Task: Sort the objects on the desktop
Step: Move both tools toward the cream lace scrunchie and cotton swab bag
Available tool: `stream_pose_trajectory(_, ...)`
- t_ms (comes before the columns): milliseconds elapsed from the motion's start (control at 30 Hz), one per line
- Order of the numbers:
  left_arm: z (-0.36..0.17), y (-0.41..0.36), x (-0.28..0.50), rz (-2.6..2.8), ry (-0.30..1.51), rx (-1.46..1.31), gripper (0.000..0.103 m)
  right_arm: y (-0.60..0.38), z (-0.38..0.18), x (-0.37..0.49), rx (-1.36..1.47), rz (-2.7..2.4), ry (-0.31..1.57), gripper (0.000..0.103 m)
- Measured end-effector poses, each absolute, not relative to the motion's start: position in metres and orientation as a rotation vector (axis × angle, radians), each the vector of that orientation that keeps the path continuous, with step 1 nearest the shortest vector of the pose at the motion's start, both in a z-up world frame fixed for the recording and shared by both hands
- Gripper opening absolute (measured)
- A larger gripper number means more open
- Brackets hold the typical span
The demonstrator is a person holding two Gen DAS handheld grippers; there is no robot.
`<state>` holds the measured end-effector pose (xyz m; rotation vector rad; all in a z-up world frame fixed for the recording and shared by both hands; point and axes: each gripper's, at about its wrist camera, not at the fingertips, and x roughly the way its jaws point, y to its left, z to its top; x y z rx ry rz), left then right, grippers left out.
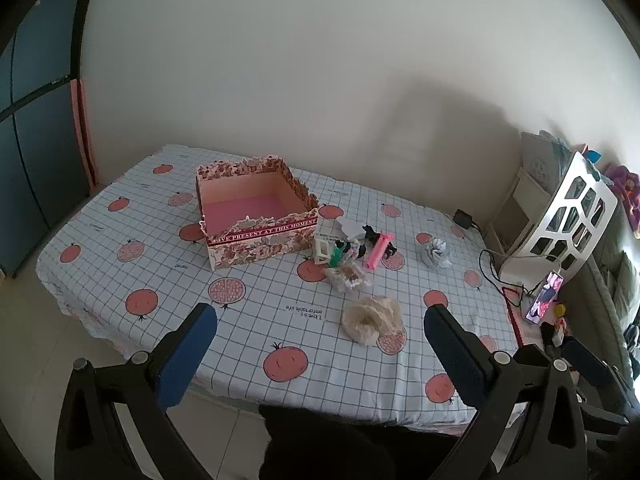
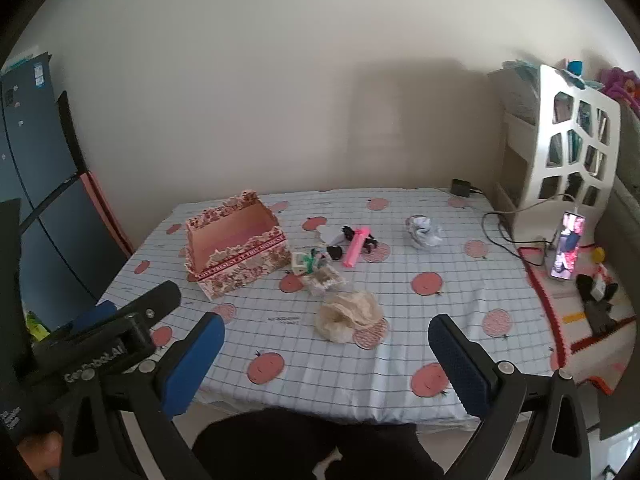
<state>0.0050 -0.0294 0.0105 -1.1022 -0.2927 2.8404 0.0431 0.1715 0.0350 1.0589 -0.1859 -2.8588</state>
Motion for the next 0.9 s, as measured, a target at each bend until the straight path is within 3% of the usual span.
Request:
stream_pose_trajectory(600, -0.006, -0.069, -0.069, 2.725, -0.394, -1.172, 0.103, 0.12, 0.034, -0.021, 1.126, -2.831, -0.116, 0.103)
stream_pose_trajectory(900, -0.013, -0.078, -0.097, 2.714, -0.349, -1.24, 0.103, 0.114, 0.021, -0.058, 1.165, -2.781, -0.208, 0.103)
